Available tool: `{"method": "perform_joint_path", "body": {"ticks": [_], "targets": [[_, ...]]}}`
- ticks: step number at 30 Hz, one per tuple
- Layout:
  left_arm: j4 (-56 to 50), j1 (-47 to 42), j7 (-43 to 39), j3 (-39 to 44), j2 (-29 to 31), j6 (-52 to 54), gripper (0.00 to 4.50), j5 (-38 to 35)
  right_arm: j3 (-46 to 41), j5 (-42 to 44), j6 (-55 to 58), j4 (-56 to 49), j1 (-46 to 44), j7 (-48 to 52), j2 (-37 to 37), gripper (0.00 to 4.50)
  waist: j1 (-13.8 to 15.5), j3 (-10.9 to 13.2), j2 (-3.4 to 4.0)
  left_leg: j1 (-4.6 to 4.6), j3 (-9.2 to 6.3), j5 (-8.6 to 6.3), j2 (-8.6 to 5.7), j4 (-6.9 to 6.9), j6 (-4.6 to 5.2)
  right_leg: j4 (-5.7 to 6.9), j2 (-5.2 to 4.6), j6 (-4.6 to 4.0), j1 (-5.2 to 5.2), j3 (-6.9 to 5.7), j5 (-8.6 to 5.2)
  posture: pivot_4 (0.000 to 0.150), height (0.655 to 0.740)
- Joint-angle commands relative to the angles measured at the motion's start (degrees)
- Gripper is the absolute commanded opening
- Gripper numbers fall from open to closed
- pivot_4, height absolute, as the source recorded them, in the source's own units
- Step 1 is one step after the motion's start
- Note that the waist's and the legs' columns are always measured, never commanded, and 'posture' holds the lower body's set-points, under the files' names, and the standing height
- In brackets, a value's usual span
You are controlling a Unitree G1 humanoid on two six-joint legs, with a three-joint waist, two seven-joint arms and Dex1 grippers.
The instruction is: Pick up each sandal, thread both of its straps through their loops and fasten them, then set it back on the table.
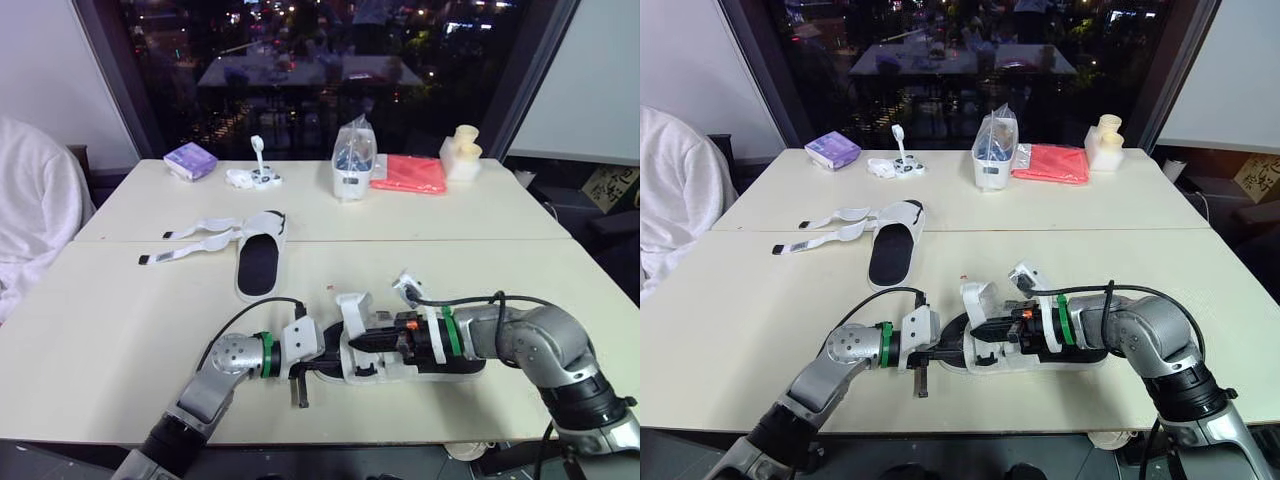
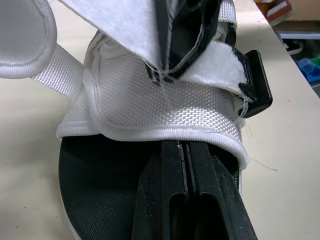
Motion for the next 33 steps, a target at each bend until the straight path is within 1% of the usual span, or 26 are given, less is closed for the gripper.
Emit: {"method": "perform_joint_path", "body": {"ticks": [1, 4, 8, 14, 22, 25, 28, 30, 31, 32, 33], "targets": [[1.7, 1.2, 0.5, -1.7, 0.2, 1.9, 0.00, 2.3, 2.5, -4.1, -3.9, -0.3, 0.7, 2.4, -1.3, 0.03, 0.0, 0.0, -0.03, 0.01, 0.00, 0.00, 0.00, 0.00, 0.00, 0.00, 0.00, 0.00, 0.01, 0.00, 0.00, 0.150, 0.7400], [1.7, 1.1, 0.6, -1.8, 0.2, 2.0, 0.00, 2.2, 3.0, -5.4, -5.8, -0.5, 0.9, 4.7, -2.2, 0.03, 0.0, 0.0, -0.04, 0.02, 0.00, 0.00, 0.00, 0.01, 0.00, 0.00, 0.00, 0.00, 0.01, 0.00, 0.00, 0.150, 0.7400], [1.9, 1.0, 0.6, -1.7, 0.2, 1.9, 0.00, 2.2, 2.8, -4.4, -4.9, -3.1, 1.1, 6.6, -3.1, 0.03, 0.1, 0.0, -0.04, 0.01, -0.01, 0.00, 0.00, 0.01, -0.01, 0.00, 0.00, 0.00, 0.01, 0.00, 0.00, 0.150, 0.7400], [2.4, 0.6, 0.5, -1.8, 0.0, 1.7, 0.00, 2.2, 3.6, -4.8, -4.0, -7.4, 2.8, 6.6, -4.3, 0.03, 0.3, 0.0, -0.04, -0.02, -0.01, 0.00, 0.00, 0.01, -0.01, -0.04, -0.06, -0.01, 0.00, 0.00, -0.01, 0.150, 0.7400], [3.2, 0.1, 0.5, -1.8, -0.3, 1.3, 0.00, 2.3, 6.5, -9.2, -6.2, -10.0, 6.0, 7.1, -7.3, 0.03, 0.4, 0.0, -0.07, -0.01, -0.02, -0.01, -0.01, 0.01, -0.01, -0.07, -0.09, -0.01, -0.01, -0.01, -0.01, 0.150, 0.7400], [3.6, -0.2, 0.5, -1.8, -0.5, 1.1, 0.00, 2.4, 6.8, -10.0, -6.8, -9.9, 5.9, 7.6, -7.7, 0.88, 0.4, -0.1, -0.12, -0.01, -0.02, -0.01, -0.02, 0.01, -0.01, -0.09, -0.09, -0.01, 0.00, -0.01, -0.01, 0.150, 0.7400], [3.8, -0.3, 0.5, -1.8, -0.5, 1.0, 0.00, 2.4, 6.8, -10.2, -7.1, -9.8, 6.0, 7.9, -7.7, 2.24, 0.4, -0.1, -0.20, 0.02, -0.03, -0.01, -0.02, 0.01, -0.01, -0.08, -0.08, -0.01, 0.00, -0.02, -0.01, 0.150, 0.7400], [3.9, -0.4, 0.4, -1.8, -0.5, 0.9, 0.00, 2.4, 5.5, -9.2, -6.3, -10.7, 5.2, 8.5, -8.3, 3.24, 0.3, -0.2, -0.26, 0.04, -0.04, 0.00, -0.01, 0.01, -0.01, -0.08, -0.09, -0.01, 0.00, -0.02, -0.01, 0.150, 0.7400], [4.0, -0.5, 0.4, -1.8, -0.5, 0.9, 0.00, 2.4, 4.0, -8.0, -5.7, -11.4, 4.3, 9.1, -8.8, 3.61, 0.3, -0.2, -0.26, 0.07, -0.05, -0.01, 0.00, 0.01, -0.01, -0.09, -0.11, -0.01, 0.00, -0.02, -0.01, 0.150, 0.7400], [4.1, -0.5, 0.4, -1.8, -0.5, 0.8, 0.00, 2.3, 3.0, -7.1, -5.2, -12.0, 3.7, 9.4, -9.1, 4.11, 0.3, -0.2, -0.26, 0.07, -0.05, 0.00, 0.00, 0.01, -0.01, -0.09, -0.15, -0.01, -0.01, -0.02, -0.01, 0.150, 0.7400], [4.1, -0.5, 0.4, -1.8, -0.5, 0.8, 0.00, 2.3, 1.7, -5.8, -4.3, -12.2, 2.9, 9.5, -9.1, 4.45, 0.3, -0.2, -0.26, 0.07, -0.05, 0.00, 0.00, 0.02, -0.01, -0.09, -0.18, -0.01, -0.02, -0.02, -0.01, 0.150, 0.7400]]}}
